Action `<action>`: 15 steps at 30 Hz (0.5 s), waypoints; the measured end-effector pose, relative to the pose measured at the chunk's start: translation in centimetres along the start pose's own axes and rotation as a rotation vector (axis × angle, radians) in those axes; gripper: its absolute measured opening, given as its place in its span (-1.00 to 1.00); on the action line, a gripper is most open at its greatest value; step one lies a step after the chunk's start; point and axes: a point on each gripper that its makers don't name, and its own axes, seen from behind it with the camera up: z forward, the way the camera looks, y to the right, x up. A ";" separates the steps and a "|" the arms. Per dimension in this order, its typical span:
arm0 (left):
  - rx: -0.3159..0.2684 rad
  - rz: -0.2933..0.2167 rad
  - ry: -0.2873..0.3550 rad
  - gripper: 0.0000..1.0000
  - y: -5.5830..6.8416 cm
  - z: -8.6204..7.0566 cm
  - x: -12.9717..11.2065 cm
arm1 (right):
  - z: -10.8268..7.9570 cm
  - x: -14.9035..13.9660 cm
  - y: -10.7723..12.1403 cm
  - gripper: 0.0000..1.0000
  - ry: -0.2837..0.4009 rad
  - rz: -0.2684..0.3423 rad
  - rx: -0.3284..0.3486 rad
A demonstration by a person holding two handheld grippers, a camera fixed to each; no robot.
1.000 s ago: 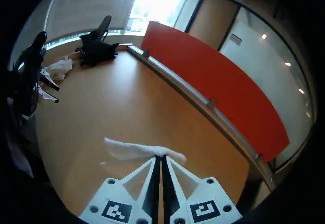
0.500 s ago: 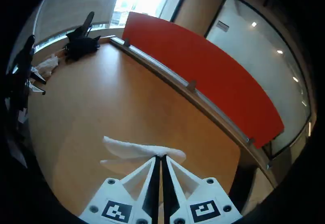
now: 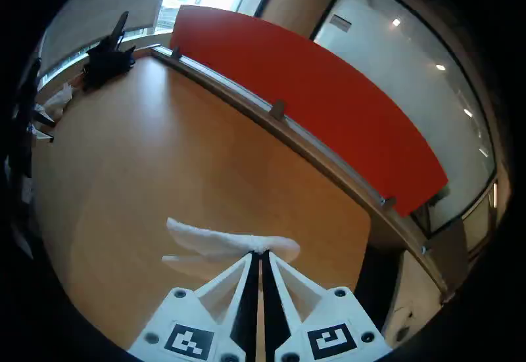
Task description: Fold towel
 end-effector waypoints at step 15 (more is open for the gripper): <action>0.004 0.009 -0.003 0.87 0.8 0.3 0.5 | 0.7 -2.6 4.5 -0.91 -0.050 0.029 -0.037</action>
